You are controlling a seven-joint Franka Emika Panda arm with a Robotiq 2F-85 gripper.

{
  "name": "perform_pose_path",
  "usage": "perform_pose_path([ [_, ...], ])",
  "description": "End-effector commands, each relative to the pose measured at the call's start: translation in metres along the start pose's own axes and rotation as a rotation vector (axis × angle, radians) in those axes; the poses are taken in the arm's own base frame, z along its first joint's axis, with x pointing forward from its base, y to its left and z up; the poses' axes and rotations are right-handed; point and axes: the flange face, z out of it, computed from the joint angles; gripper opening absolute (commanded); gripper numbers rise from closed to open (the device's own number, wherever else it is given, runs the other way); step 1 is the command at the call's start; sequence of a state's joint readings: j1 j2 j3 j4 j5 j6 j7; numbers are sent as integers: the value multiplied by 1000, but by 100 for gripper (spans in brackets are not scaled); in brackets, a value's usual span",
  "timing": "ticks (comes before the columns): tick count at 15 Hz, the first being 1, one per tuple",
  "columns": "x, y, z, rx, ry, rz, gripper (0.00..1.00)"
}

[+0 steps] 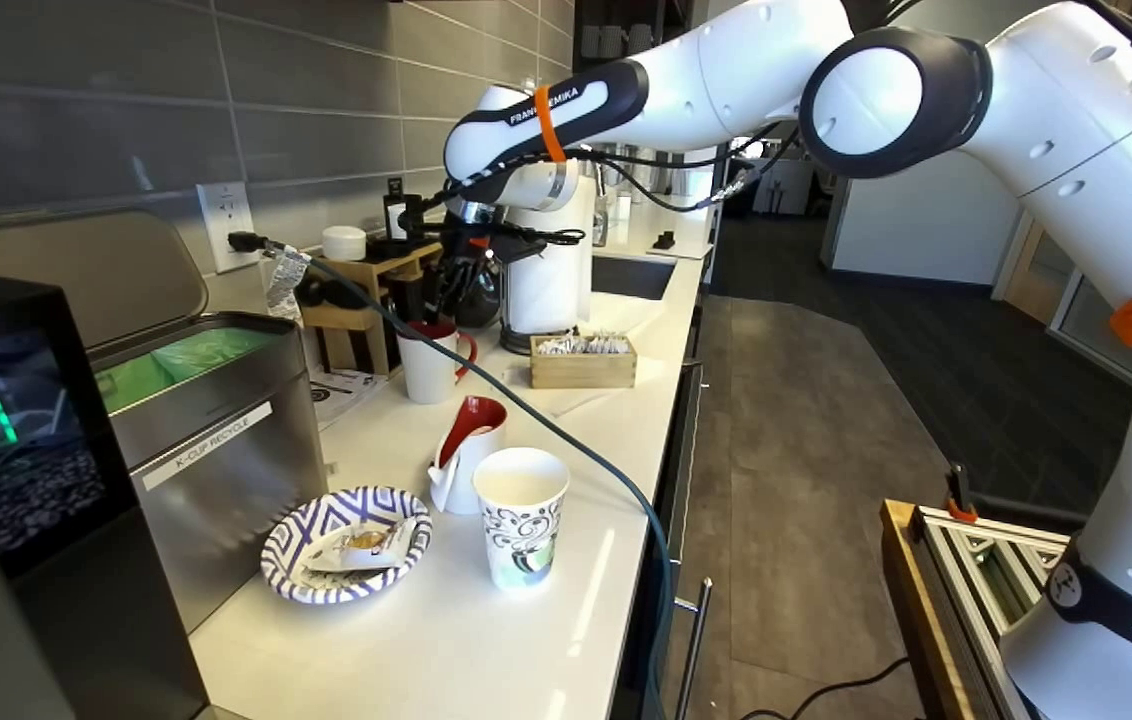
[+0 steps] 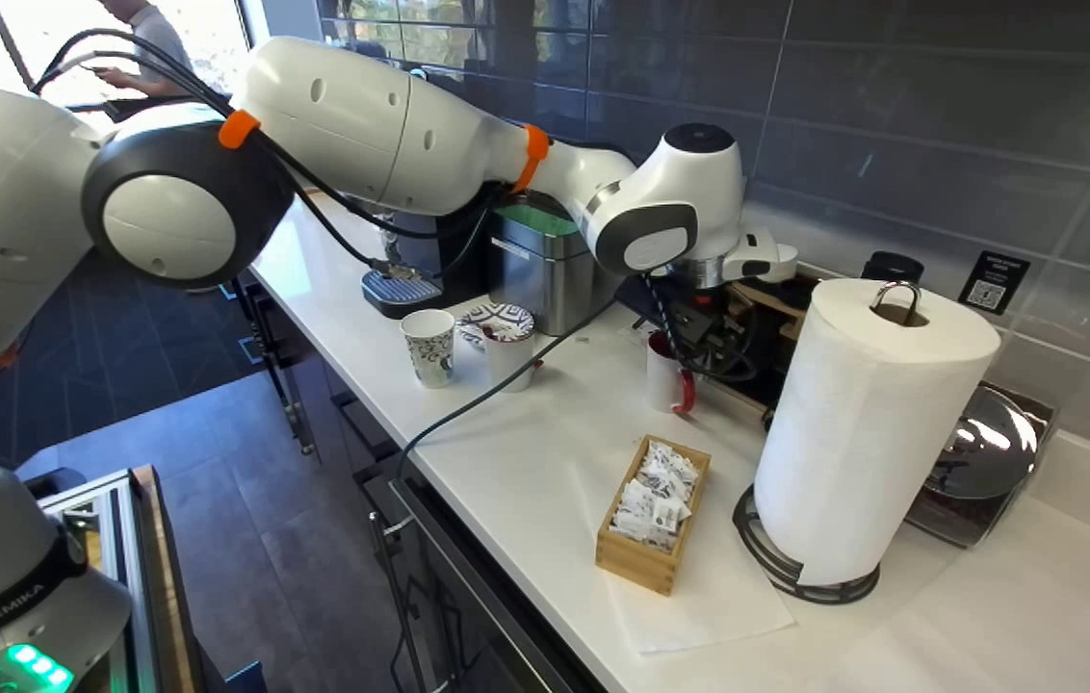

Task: Move the mug forward then remove the spoon from the mug and put it in the cup

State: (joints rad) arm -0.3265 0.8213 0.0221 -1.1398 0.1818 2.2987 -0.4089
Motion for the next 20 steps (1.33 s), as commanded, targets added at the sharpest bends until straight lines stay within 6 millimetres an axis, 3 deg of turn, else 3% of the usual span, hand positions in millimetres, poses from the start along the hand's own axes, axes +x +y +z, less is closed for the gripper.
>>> perform_pose_path([
  [1,0,-1,-8,-24,-14,20,88],
  [3,-3,0,-15,-21,-25,27,99],
  [7,-8,3,-29,-30,0,70,100],
  [12,-11,-3,-23,-7,3,135,100],
  [15,-8,-7,-14,-14,19,182,85],
  [16,-6,-9,-12,-16,30,196,86],
  [17,-4,-10,-11,-21,46,213,78],
  [19,0,-13,-10,-27,61,246,78],
  [20,1,-14,-9,-34,63,259,73],
])
